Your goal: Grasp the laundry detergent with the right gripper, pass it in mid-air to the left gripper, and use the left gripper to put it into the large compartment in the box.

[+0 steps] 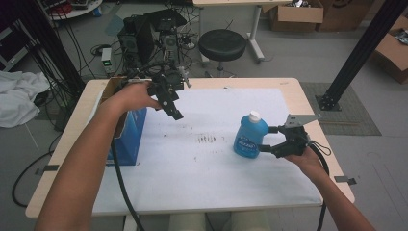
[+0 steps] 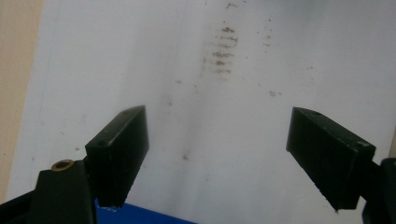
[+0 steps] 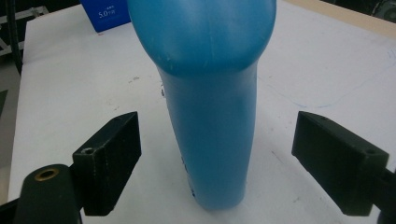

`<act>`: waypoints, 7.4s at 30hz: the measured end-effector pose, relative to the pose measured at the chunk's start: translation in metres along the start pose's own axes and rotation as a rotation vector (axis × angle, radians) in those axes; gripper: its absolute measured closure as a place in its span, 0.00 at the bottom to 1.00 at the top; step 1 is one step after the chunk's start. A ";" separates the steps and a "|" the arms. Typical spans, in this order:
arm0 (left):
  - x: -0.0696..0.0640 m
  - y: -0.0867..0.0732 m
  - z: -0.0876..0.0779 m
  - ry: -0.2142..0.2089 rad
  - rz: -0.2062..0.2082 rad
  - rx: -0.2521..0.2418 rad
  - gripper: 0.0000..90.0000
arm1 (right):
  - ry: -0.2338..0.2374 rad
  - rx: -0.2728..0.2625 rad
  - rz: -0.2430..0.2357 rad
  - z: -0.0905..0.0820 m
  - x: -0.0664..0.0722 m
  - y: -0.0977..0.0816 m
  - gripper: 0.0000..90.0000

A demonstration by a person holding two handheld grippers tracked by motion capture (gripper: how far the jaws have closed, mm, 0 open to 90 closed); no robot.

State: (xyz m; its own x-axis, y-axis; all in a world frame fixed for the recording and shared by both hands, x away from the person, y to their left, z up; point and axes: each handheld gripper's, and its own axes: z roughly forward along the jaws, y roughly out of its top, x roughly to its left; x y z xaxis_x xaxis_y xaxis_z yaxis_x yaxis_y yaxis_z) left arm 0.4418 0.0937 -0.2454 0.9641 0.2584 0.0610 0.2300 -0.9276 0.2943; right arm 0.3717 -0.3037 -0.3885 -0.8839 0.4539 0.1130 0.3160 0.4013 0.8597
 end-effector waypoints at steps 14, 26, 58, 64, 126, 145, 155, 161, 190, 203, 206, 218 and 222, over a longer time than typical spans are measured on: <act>0.000 -0.002 0.000 -0.002 -0.003 -0.002 0.24 | 0.014 -0.028 0.002 0.018 0.002 0.001 0.17; 0.000 -0.002 0.000 -0.003 -0.001 -0.003 0.24 | 0.008 -0.048 0.010 0.030 0.002 0.001 0.17; 0.001 -0.005 0.002 -0.005 -0.006 -0.003 0.24 | 0.022 -0.081 0.005 0.042 0.003 0.002 0.31; 0.002 -0.007 0.001 -0.003 -0.007 -0.005 0.24 | 0.025 -0.080 0.002 0.042 0.004 0.003 0.34; -0.013 0.000 -0.007 -0.020 0.032 -0.035 0.25 | 0.034 -0.028 -0.086 0.024 0.019 0.022 0.49; -0.052 0.026 -0.018 -0.077 0.147 0.002 0.25 | 0.230 0.016 -0.212 0.020 0.045 0.068 0.49; -0.066 0.030 -0.023 -0.132 0.177 0.026 0.25 | 0.290 0.026 -0.260 0.049 0.053 0.086 0.49; -0.073 0.032 -0.025 -0.135 0.192 0.041 0.24 | 0.307 0.035 -0.284 0.063 0.054 0.093 0.49; -0.084 0.050 -0.025 -0.134 0.189 0.090 0.23 | 0.386 0.090 -0.343 0.127 0.070 0.093 0.49; -0.086 0.055 -0.022 -0.131 0.194 0.104 0.23 | 0.391 0.096 -0.350 0.138 0.074 0.101 0.49; -0.086 0.055 -0.022 -0.128 0.193 0.104 0.23 | 0.393 0.099 -0.350 0.141 0.075 0.101 0.49; -0.086 0.054 -0.017 -0.117 0.186 0.123 0.23 | 0.393 0.100 -0.343 0.145 0.078 0.106 0.49; -0.086 0.053 -0.015 -0.118 0.187 0.118 0.23 | 0.395 0.097 -0.337 0.143 0.078 0.107 0.49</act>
State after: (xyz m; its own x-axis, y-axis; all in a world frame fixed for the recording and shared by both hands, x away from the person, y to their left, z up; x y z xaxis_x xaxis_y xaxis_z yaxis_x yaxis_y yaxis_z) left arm 0.3692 0.0259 -0.2210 0.9986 0.0529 -0.0097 0.0538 -0.9832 0.1745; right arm 0.3861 -0.1110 -0.3587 -0.9986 -0.0399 0.0339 0.0062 0.5533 0.8330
